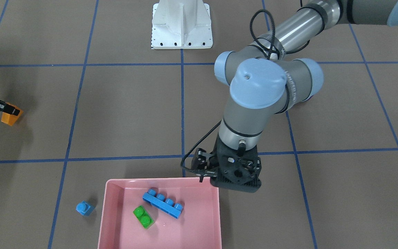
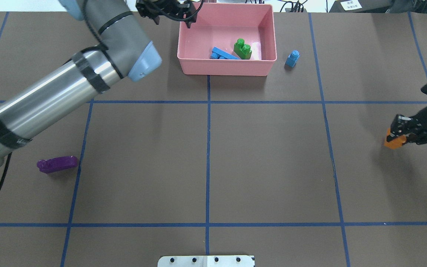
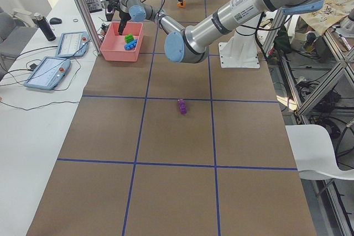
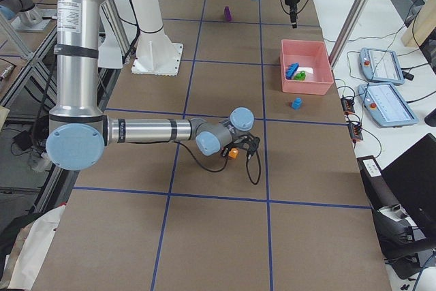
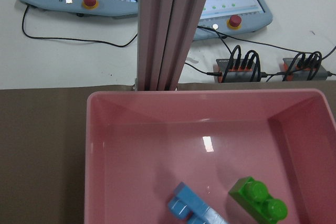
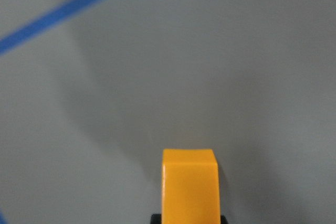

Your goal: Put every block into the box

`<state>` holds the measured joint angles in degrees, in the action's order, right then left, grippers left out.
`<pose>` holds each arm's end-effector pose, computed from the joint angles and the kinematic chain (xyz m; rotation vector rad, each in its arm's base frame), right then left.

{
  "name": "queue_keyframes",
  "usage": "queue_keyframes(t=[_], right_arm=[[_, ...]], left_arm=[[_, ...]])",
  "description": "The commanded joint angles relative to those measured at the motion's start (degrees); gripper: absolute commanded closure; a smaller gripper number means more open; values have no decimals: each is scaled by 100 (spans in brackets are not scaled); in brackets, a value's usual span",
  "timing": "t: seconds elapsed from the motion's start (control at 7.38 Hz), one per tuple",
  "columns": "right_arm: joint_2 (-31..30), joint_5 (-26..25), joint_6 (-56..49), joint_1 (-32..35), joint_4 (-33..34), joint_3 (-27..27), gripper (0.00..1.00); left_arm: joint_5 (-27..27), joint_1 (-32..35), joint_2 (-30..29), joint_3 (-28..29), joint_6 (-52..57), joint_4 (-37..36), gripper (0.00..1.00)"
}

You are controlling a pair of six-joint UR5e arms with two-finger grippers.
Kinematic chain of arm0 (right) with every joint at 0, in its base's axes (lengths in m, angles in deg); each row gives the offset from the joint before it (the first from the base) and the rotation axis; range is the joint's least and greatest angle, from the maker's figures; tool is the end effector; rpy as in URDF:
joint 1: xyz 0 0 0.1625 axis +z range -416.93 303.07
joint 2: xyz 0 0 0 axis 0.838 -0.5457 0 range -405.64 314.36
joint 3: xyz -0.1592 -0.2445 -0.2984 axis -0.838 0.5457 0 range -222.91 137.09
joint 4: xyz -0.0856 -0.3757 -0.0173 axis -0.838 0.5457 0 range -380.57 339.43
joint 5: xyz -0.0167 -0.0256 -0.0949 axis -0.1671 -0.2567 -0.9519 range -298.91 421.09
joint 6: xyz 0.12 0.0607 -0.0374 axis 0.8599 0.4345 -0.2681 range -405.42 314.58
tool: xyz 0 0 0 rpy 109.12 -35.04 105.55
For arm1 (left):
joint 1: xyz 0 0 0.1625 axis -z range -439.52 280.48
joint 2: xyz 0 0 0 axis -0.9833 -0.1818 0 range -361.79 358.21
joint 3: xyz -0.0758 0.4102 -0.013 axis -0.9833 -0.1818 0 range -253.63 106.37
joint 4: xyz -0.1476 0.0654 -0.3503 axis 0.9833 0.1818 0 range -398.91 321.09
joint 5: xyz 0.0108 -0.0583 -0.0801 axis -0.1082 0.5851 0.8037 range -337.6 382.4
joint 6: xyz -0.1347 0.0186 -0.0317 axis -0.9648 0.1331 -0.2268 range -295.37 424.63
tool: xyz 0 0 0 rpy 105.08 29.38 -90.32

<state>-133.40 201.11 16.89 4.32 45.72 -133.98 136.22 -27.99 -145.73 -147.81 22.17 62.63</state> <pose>-0.2209 -0.4574 0.5932 -0.3031 -0.9176 0.3341 0.4275 -0.6617 0.1914 0.3965 0.8495 0.1155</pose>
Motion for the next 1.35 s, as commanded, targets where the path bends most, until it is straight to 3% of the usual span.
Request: queue_keyframes(t=[0.0,0.14,0.27,0.41,0.54,0.68,0.81,0.95,1.08,1.22], right_arm=[[2139,-193,26,71,1974,176,100],[2985,-299,26,132,2297,708,100],[3915,-396,374,116,2257,1636,100],[4760,-779,1030,-15,1891,2524,100],[5203,-1123,1759,-182,1026,3229,100],[5521,-1317,2184,-270,217,3845,100],[6029,-1711,2354,-480,-226,4582,100],[6304,-1845,2521,-569,-457,4946,100],[6298,-2003,2522,-683,-564,4959,14],[6306,-2109,2522,-728,-634,4959,0]], left_arm=[[123,-2,2001,-2102,1971,-967,2],[140,-12,2602,-2422,2301,-978,3],[115,-46,3156,-2704,2931,-978,3],[88,-90,3892,-3177,3503,-969,3],[62,-221,4457,-3538,3735,-969,3],[62,-301,4732,-3655,4041,-969,3],[62,-319,5048,-3717,4410,-969,3],[53,-554,5286,-3796,4440,-969,2],[-173,-1026,5506,-3892,4388,-969,2],[-263,-1275,5500,-3946,4353,-969,2]])
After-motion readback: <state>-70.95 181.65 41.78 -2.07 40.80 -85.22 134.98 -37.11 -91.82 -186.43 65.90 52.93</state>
